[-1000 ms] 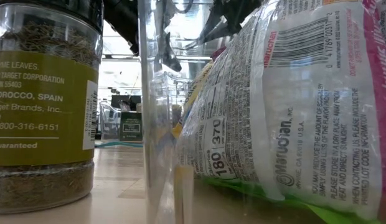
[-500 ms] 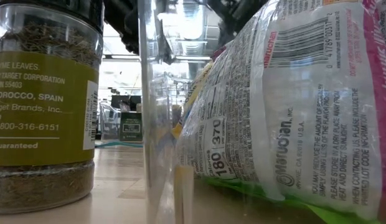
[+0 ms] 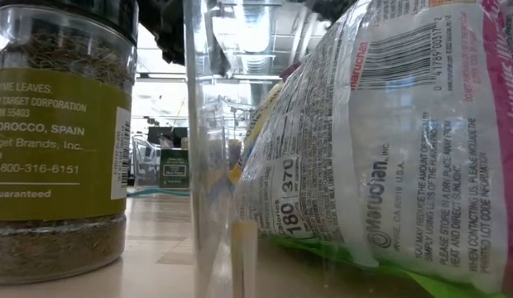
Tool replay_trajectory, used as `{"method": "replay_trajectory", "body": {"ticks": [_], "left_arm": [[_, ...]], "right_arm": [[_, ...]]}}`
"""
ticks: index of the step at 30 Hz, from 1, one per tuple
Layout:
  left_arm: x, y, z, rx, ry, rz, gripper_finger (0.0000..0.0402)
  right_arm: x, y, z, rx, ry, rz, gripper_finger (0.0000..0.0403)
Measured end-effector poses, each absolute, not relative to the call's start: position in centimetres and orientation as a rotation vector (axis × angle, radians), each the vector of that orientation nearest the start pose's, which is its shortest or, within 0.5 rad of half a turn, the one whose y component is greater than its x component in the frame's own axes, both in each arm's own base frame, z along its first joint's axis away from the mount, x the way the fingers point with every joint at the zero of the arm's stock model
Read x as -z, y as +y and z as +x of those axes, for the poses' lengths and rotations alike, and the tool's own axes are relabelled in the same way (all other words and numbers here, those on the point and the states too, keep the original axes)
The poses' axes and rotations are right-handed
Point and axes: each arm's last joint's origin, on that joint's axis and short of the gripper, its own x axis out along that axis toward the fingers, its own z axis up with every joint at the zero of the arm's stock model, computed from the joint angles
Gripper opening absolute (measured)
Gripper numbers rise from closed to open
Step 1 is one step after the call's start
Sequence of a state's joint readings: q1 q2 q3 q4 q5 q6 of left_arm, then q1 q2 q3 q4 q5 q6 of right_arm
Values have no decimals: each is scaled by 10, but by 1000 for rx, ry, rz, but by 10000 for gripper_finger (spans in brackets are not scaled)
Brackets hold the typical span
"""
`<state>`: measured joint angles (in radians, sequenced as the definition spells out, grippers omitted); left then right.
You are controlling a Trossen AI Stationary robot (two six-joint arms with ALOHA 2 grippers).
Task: Pick & Place Food Item
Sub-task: Put the silver spoon into the white bin
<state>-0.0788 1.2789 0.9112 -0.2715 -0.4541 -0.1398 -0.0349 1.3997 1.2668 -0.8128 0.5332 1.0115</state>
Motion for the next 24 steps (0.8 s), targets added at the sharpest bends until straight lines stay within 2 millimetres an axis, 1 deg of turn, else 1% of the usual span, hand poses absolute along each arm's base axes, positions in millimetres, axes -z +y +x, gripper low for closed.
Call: {"method": "replay_trajectory", "body": {"ticks": [3, 6, 12, 18, 24], "left_arm": [[-268, -9, 270, -404, 590, 34, 175], [-269, -9, 270, -404, 588, 34, 170], [-269, -9, 270, -412, 582, 9, 161], [-269, -9, 270, -417, 573, -8, 155], [-269, -9, 270, -421, 570, -25, 152]], "right_arm": [[-326, -25, 264, 956, 553, 655, 0], [-332, -25, 250, 992, 558, 627, 0], [-335, -32, 229, 1083, 596, 618, 0], [-333, -46, 223, 1143, 631, 609, 0], [-311, -68, 222, 1072, 710, 658, 0]]}}
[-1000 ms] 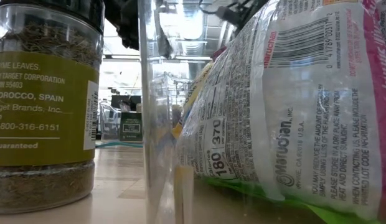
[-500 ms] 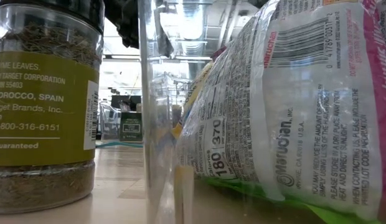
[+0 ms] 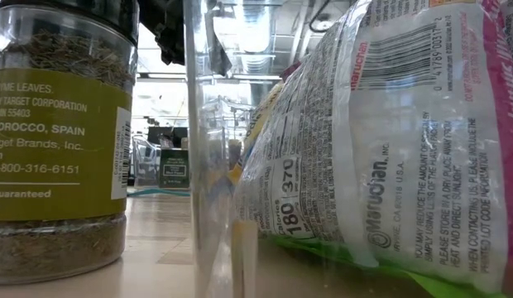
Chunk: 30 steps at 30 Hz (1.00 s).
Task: Pick & Place Food Item
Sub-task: Put the silver spoon into the white bin
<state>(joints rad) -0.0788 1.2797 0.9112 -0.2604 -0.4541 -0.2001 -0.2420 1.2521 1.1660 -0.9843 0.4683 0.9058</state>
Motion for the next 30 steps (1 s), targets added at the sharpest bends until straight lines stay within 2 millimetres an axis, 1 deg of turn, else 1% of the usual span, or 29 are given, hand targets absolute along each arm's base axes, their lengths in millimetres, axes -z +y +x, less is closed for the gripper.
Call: {"method": "replay_trajectory", "body": {"ticks": [3, 6, 8, 11, 14, 18, 25, 30], "left_arm": [[-269, -9, 270, -422, 570, -25, 152], [-269, -9, 270, -422, 569, -25, 152], [-270, -9, 271, -421, 561, -28, 151], [-271, -9, 272, -420, 550, -31, 148], [-271, -9, 272, -420, 539, -35, 147], [-272, -9, 273, -420, 531, -37, 147], [-272, -9, 273, -420, 531, -37, 145], [-272, -9, 273, -425, 527, -55, 144]], "right_arm": [[-299, -78, 220, 1018, 713, 695, 0], [-293, -85, 218, 971, 668, 731, 0], [-286, -88, 214, 977, 685, 740, 0], [-278, -94, 214, 973, 663, 763, 0], [-267, -99, 214, 955, 683, 786, 0], [-255, -101, 215, 924, 665, 809, 0], [-235, -103, 210, 956, 668, 844, 0], [-227, -102, 210, 936, 658, 866, 0]]}}
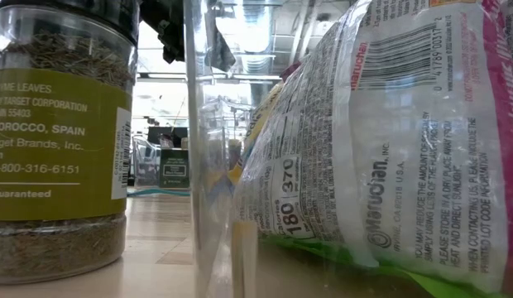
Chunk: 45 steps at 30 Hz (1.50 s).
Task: Pick & Place Food Item
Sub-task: Put the silver spoon into the white bin
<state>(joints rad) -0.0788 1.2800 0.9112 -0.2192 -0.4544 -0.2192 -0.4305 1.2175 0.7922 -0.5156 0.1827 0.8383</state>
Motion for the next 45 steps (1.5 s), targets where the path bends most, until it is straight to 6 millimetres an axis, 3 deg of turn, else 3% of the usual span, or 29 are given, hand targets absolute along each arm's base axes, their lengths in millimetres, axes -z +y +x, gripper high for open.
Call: {"method": "replay_trajectory", "body": {"ticks": [20, 31, 45], "left_arm": [[-272, -9, 273, -426, 525, -62, 144], [-272, -9, 273, -426, 522, -63, 144], [-272, -9, 273, -426, 522, -63, 144]], "right_arm": [[-219, -109, 206, 968, 629, 897, 7], [-188, -117, 219, 1044, 743, 947, 8], [-185, -116, 217, 1061, 774, 945, 48]]}}
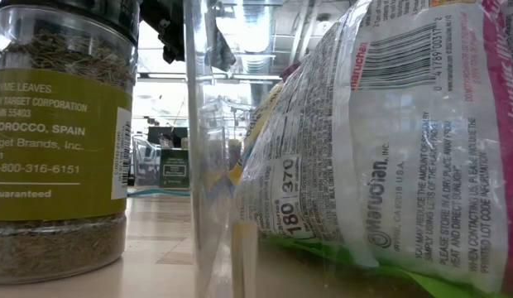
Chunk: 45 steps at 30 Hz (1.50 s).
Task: Pick & Place Food Item
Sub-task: Put the silver spoon into the white bin, then put the blue spoon into the white bin
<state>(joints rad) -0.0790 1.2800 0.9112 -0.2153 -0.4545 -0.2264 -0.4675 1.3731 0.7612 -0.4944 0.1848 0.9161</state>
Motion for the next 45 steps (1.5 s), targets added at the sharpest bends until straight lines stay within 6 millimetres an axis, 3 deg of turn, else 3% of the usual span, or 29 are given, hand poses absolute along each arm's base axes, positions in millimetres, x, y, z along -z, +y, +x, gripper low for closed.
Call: {"method": "replay_trajectory", "body": {"ticks": [13, 19, 28, 34, 37, 45], "left_arm": [[-272, -9, 273, -426, 522, -63, 144], [-272, -9, 273, -426, 522, -63, 144], [-272, -9, 273, -429, 520, -72, 144], [-272, -9, 273, -432, 518, -84, 144], [-272, -9, 273, -432, 518, -84, 144], [-272, -9, 273, -437, 513, -103, 144]], "right_arm": [[-185, -116, 217, 1056, 780, 937, 75], [-195, -115, 216, 1040, 737, 937, 75], [-253, -111, 212, 935, 517, 905, 68], [-304, -94, 203, 779, 328, 818, 14], [-323, -80, 196, 688, 265, 743, 7], [-339, -47, 181, 539, 242, 748, 35]]}}
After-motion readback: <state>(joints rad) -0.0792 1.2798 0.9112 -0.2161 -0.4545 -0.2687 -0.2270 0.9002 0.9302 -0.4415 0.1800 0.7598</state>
